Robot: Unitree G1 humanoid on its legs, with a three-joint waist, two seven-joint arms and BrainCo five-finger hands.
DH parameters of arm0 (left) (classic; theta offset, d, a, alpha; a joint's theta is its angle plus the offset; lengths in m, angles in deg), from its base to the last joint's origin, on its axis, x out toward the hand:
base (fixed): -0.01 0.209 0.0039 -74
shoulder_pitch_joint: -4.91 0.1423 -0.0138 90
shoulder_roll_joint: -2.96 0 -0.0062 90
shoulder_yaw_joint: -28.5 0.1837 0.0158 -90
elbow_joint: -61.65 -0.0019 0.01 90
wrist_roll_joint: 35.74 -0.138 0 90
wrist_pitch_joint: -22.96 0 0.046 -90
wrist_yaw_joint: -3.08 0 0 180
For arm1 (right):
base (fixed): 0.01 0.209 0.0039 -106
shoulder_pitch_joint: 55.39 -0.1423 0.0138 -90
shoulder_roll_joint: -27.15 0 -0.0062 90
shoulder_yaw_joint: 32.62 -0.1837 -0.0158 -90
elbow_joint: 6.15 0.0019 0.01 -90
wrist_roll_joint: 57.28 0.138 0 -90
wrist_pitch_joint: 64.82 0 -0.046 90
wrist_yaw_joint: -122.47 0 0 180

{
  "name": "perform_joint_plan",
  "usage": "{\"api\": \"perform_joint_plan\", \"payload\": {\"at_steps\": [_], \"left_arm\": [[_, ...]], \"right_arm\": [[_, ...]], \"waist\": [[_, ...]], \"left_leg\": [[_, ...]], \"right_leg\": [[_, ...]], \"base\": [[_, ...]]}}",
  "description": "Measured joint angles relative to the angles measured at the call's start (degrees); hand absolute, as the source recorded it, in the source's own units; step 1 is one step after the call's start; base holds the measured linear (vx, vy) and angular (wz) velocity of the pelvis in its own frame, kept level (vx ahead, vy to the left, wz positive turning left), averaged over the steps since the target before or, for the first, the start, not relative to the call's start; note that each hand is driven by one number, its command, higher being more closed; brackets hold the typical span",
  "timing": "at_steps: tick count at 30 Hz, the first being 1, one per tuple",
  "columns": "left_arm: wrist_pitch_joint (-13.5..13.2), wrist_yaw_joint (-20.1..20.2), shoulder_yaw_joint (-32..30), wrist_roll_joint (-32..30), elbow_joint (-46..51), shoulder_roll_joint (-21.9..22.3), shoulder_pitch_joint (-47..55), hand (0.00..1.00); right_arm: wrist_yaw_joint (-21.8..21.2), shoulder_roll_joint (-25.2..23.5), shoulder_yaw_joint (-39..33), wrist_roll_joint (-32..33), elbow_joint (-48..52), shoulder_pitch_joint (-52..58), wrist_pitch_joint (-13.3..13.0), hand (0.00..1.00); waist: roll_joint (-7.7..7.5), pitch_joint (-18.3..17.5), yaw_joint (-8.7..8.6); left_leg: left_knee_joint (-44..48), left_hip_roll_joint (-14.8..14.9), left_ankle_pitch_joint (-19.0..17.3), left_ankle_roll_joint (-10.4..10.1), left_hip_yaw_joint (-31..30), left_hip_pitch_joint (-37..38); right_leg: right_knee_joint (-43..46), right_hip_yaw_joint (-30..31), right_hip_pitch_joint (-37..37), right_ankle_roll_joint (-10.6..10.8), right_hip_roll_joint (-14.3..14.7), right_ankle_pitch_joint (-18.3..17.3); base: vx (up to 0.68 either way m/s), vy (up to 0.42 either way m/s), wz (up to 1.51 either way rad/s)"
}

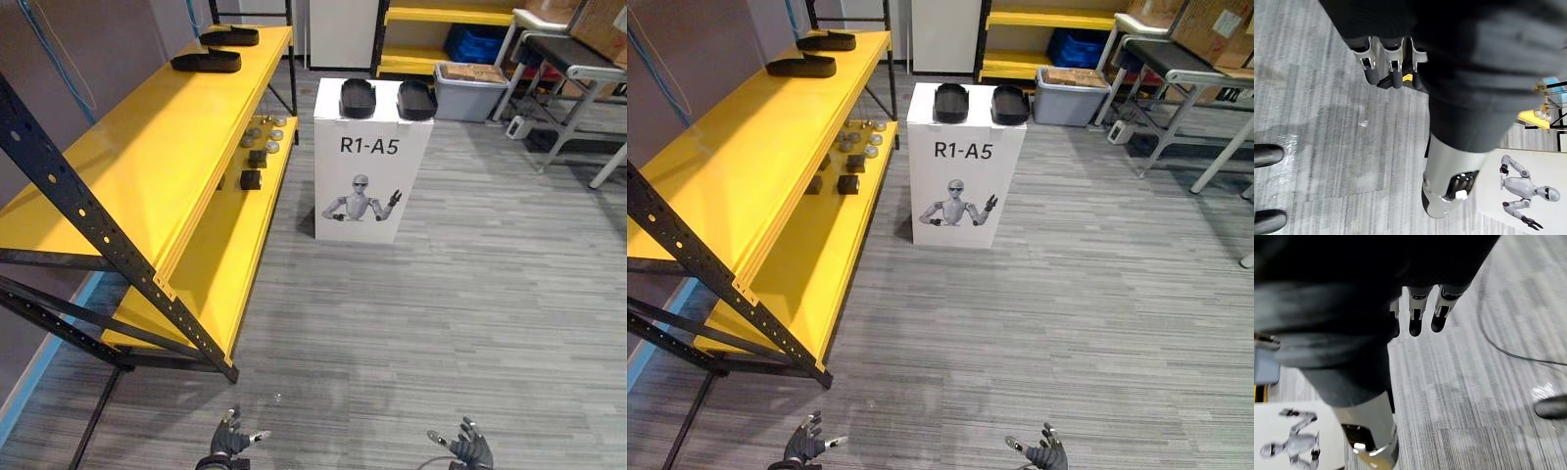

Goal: Walk over and take plastic housings, then place them on the shelf

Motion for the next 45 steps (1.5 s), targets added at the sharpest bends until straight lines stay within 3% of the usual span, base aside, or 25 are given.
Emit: {"api": "perform_joint_plan", "payload": {"at_steps": [7,17,20,25,27,29,30,32,34,36,38,40,41,42,43,44,45], "left_arm": [[0.0,0.0,-0.8,-1.3,3.9,-0.1,2.1,0.0],[0.0,-0.3,-3.2,-1.5,6.0,1.2,2.5,0.0],[0.1,-0.4,-3.6,-1.5,6.4,1.7,2.5,0.0],[0.2,-0.6,-5.2,-1.2,7.0,2.2,2.4,0.0],[0.2,-0.9,-5.3,-1.0,7.1,2.1,2.3,0.0],[0.5,-1.1,-5.2,-0.9,8.6,2.1,2.2,0.0],[0.6,-1.3,-5.1,-0.9,9.0,2.1,2.2,0.0],[0.7,-2.0,-5.1,-0.3,9.4,1.7,1.9,0.0],[0.8,-2.7,-4.8,0.1,9.4,1.3,1.5,0.0],[0.9,-3.0,-4.4,0.2,9.4,0.7,0.3,0.0],[0.9,-3.3,-4.4,0.4,9.3,0.5,-2.8,0.0],[0.7,-3.7,-3.9,0.6,9.2,-0.2,-3.8,0.0],[0.7,-4.2,-4.0,0.7,8.9,0.1,-4.3,0.0],[0.6,-4.3,-4.0,0.7,8.7,0.4,-4.8,0.0],[0.6,-4.3,-3.9,0.7,8.4,0.7,-5.2,0.0],[0.6,-4.3,-3.9,0.7,8.1,1.2,-5.3,0.0],[0.7,-4.2,-4.0,0.7,8.0,2.3,-5.2,0.0]], "right_arm": [[-1.0,1.2,0.3,-5.6,2.3,0.1,-0.1,0.0],[-1.0,1.2,0.9,-5.3,2.4,0.2,-0.2,0.0],[-1.0,1.2,0.9,-4.2,2.4,-0.2,-0.1,0.0],[-0.4,1.2,0.6,-2.9,2.1,-0.8,0.2,0.0],[0.1,1.3,0.0,-2.6,2.1,-1.6,0.2,0.0],[0.8,1.6,-0.2,-1.5,2.1,-2.9,0.3,0.0],[1.0,1.7,-0.2,-1.4,2.1,-3.1,0.3,0.0],[1.2,1.6,0.3,-1.4,2.1,-4.9,0.6,0.0],[1.3,1.9,0.5,-1.4,2.2,-5.1,0.7,0.0],[1.5,2.9,1.1,-1.4,2.1,-5.7,0.8,0.0],[1.8,4.5,1.1,-1.3,2.1,-7.5,0.8,0.0],[2.4,5.1,1.5,-0.7,2.2,-7.5,0.8,0.0],[2.8,6.0,1.9,-0.5,2.0,-7.3,0.8,0.0],[2.9,6.3,2.1,-0.5,2.2,-8.1,0.8,0.0],[2.9,6.3,2.1,-0.5,2.3,-8.6,0.8,0.0],[2.9,6.2,2.2,-0.5,2.2,-8.8,0.8,0.0],[2.8,6.1,2.3,-0.5,2.2,-8.8,0.8,0.0]], "waist": [[0.19,0.3,-1.11],[1.05,0.9,-1.16],[1.8,1.1,-1.03],[2.12,1.3,-1.12],[2.25,1.4,-1.14],[2.07,2.0,-1.08],[1.97,2.2,-1.18],[2.07,3.5,-1.25],[2.21,4.3,-1.21],[2.33,5.1,-1.55],[4.12,7.0,-3.61],[3.59,7.0,-3.82],[3.93,6.8,-4.0],[4.59,6.6,-3.88],[4.53,6.7,-3.92],[4.61,6.9,-3.83],[5.01,7.7,-3.73]], "left_leg": [[0.0,0.2,-0.6,-1.3,1.3,1.6],[1.4,1.2,-1.5,-2.0,4.5,1.9],[2.7,2.1,-3.1,-0.4,6.1,1.2],[5.0,3.1,-5.1,0.4,8.2,-1.1],[6.6,3.3,-6.3,0.8,8.9,-2.6],[9.6,2.7,-8.6,1.8,9.7,-3.8],[10.0,2.5,-9.3,2.4,10.0,-3.6],[10.9,2.4,-11.5,3.7,10.2,-1.9],[10.9,2.3,-13.1,3.6,10.2,0.5],[10.6,3.1,-13.9,2.9,9.7,2.6],[8.0,7.0,-13.8,2.0,7.3,5.5],[7.1,7.9,-13.4,-0.7,7.0,6.4],[7.5,9.4,-14.1,-2.8,6.4,7.9],[12.0,11.3,-12.8,-5.1,6.3,6.0],[18.4,11.9,-10.5,-5.5,5.9,3.5],[24.3,12.7,-8.1,-4.7,5.6,1.1],[39.1,15.4,-0.5,-1.9,4.6,-4.1]], "right_leg": [[-0.7,0.4,1.8,1.1,0.1,-0.7],[-0.1,2.4,1.6,1.2,0.9,-0.7],[0.3,3.8,0.4,1.1,1.9,-0.7],[1.8,5.3,-2.4,0.8,2.8,-0.9],[5.0,5.4,-4.5,0.1,2.9,-2.6],[15.6,5.2,-9.5,2.1,2.1,-8.2],[18.7,4.7,-10.8,2.8,1.9,-9.2],[35.6,-2.1,-18.1,3.9,-0.5,-9.9],[42.3,-9.3,-21.7,3.3,-4.4,-11.5],[40.7,-12.7,-24.7,3.3,-6.4,-11.6],[31.2,-13.8,-28.9,2.1,-4.3,-9.9],[22.3,-12.6,-29.7,1.8,-3.6,-3.8],[22.6,-12.5,-29.6,-3.0,-2.8,3.3],[25.6,-13.6,-30.0,-3.8,-2.3,0.0],[25.9,-13.8,-29.1,-4.4,-2.0,-1.8],[25.0,-13.8,-27.4,-4.9,-1.5,-2.6],[20.2,-14.3,-21.1,-5.2,-0.1,-3.0]], "base": [[0.01,-0.002,-0.03],[-0.03,-0.013,-0.12],[-0.09,0.0,-0.23],[-0.05,0.011,-0.25],[-0.02,0.009,-0.21],[0.01,0.014,-0.15],[0.04,0.041,-0.24],[0.12,0.046,-0.11],[0.26,0.011,0.0],[0.36,-0.059,0.17],[0.48,-0.162,0.56],[0.41,-0.174,0.4],[0.58,-0.285,0.22],[0.75,-0.383,0.15],[0.52,-0.269,0.01],[0.64,-0.312,0.14],[0.62,-0.287,0.14]]}}
